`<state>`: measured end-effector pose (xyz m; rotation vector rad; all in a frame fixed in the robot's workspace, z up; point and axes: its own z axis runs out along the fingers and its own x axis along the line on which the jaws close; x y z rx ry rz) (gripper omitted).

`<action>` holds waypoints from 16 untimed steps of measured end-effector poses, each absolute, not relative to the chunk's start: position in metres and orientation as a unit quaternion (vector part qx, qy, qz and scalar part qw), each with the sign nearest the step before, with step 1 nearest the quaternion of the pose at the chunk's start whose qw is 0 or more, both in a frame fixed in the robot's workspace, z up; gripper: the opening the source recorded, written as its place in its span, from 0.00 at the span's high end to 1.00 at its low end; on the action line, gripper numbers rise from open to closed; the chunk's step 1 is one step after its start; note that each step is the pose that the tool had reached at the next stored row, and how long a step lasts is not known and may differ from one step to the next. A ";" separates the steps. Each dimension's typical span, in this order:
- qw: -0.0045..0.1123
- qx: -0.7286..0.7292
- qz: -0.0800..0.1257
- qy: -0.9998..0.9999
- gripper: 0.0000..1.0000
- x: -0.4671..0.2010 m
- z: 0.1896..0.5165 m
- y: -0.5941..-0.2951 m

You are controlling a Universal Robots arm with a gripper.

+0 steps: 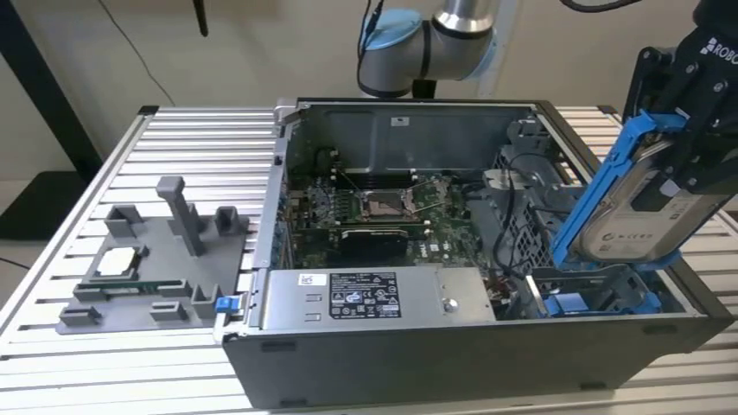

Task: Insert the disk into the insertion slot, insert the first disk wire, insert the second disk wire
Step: 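Insert the disk into the insertion slot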

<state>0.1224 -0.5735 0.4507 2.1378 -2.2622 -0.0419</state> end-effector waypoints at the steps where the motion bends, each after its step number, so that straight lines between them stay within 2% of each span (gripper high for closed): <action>1: 0.014 0.687 -0.013 -0.727 1.00 0.122 0.450 -0.574; 16: 0.014 0.687 -0.013 -0.727 1.00 0.123 0.439 -0.576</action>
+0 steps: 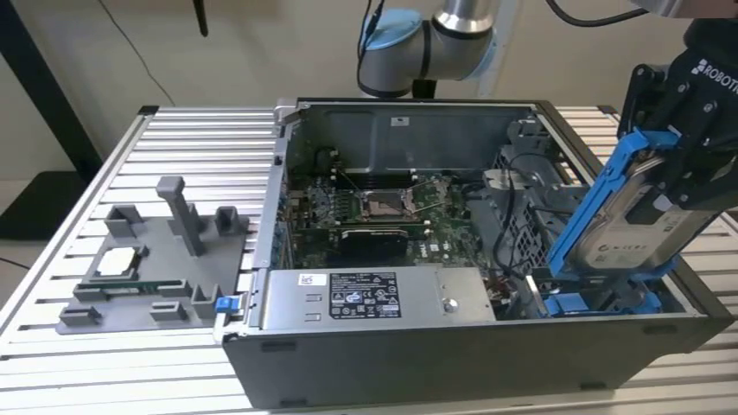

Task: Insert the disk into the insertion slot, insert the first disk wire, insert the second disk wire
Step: 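Insert the disk into the insertion slot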

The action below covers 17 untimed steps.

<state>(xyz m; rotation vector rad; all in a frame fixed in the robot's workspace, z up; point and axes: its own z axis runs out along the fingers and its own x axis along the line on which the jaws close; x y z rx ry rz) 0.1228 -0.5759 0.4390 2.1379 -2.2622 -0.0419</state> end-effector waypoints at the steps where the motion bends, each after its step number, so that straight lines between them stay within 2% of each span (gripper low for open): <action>1: 0.014 0.687 -0.013 -0.727 1.00 0.123 0.439 -0.576; 17: 0.014 0.692 -0.013 -0.722 1.00 0.123 0.424 -0.576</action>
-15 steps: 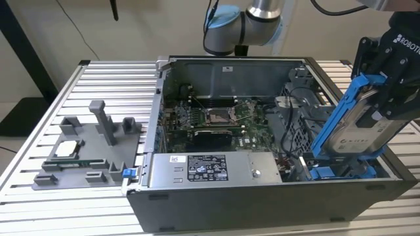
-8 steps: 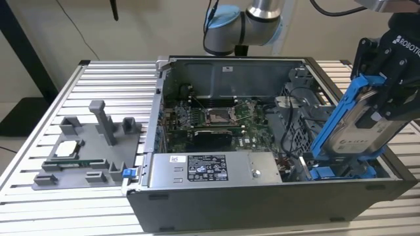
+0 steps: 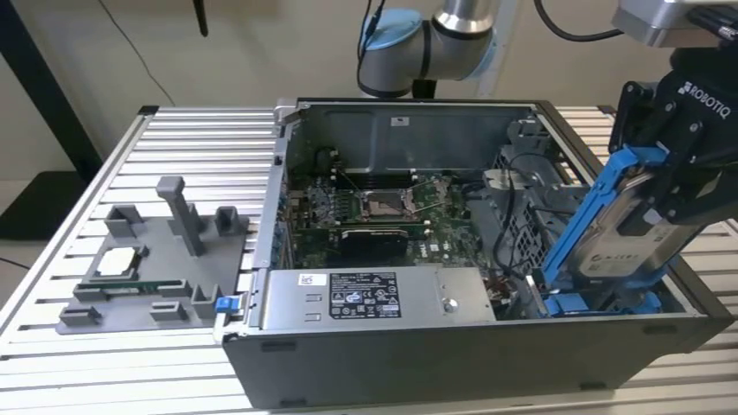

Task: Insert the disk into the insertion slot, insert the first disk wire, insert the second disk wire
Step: 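Insert the disk into the insertion slot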

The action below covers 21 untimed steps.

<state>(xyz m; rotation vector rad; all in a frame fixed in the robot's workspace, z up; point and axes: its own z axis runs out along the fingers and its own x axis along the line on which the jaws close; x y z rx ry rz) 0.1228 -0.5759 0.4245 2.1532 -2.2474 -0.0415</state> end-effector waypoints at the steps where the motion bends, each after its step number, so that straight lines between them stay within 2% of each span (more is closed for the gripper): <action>1: 0.014 0.692 -0.013 -0.722 1.00 0.123 0.423 -0.576; 21: 0.014 0.692 -0.013 -0.722 1.00 0.121 0.398 -0.574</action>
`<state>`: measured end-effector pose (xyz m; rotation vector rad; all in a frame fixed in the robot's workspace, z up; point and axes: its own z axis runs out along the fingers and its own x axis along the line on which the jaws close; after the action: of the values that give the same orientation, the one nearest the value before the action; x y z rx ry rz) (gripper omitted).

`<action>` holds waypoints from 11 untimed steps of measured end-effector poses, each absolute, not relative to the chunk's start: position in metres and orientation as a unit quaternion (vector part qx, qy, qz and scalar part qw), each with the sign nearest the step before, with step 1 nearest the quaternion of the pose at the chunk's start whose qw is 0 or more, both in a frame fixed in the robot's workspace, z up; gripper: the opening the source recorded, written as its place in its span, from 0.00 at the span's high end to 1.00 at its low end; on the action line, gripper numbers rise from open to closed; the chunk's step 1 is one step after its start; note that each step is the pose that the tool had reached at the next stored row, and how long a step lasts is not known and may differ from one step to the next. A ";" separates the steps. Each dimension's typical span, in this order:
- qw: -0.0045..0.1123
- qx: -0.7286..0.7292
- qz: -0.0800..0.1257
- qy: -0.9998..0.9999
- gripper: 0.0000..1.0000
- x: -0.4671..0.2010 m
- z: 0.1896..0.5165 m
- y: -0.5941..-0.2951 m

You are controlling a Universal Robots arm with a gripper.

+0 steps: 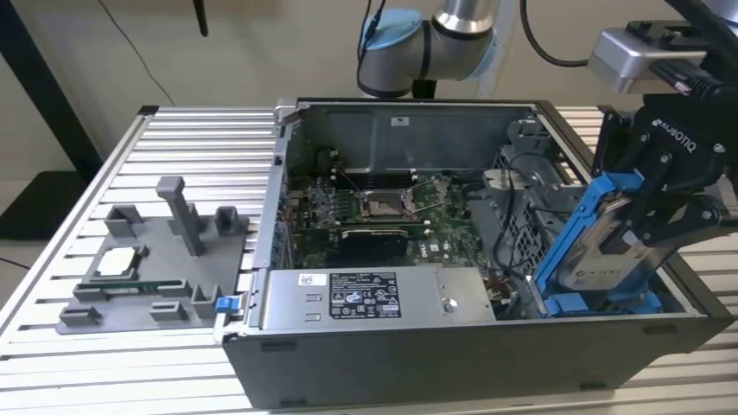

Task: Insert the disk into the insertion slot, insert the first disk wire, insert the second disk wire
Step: 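Insert the disk into the insertion slot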

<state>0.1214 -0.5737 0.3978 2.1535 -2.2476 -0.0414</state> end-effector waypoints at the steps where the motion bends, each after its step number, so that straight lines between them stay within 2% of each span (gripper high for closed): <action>1: 0.014 0.692 -0.013 -0.722 1.00 0.121 0.396 -0.573; 9: 0.014 0.692 -0.013 -0.722 1.00 0.121 0.385 -0.573; 10: 0.014 0.692 -0.014 -0.722 0.00 0.121 0.386 -0.573; 11: 0.013 0.692 -0.014 -0.722 0.00 0.121 0.389 -0.573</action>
<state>0.1214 -0.5732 0.3887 2.1547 -2.2491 -0.0443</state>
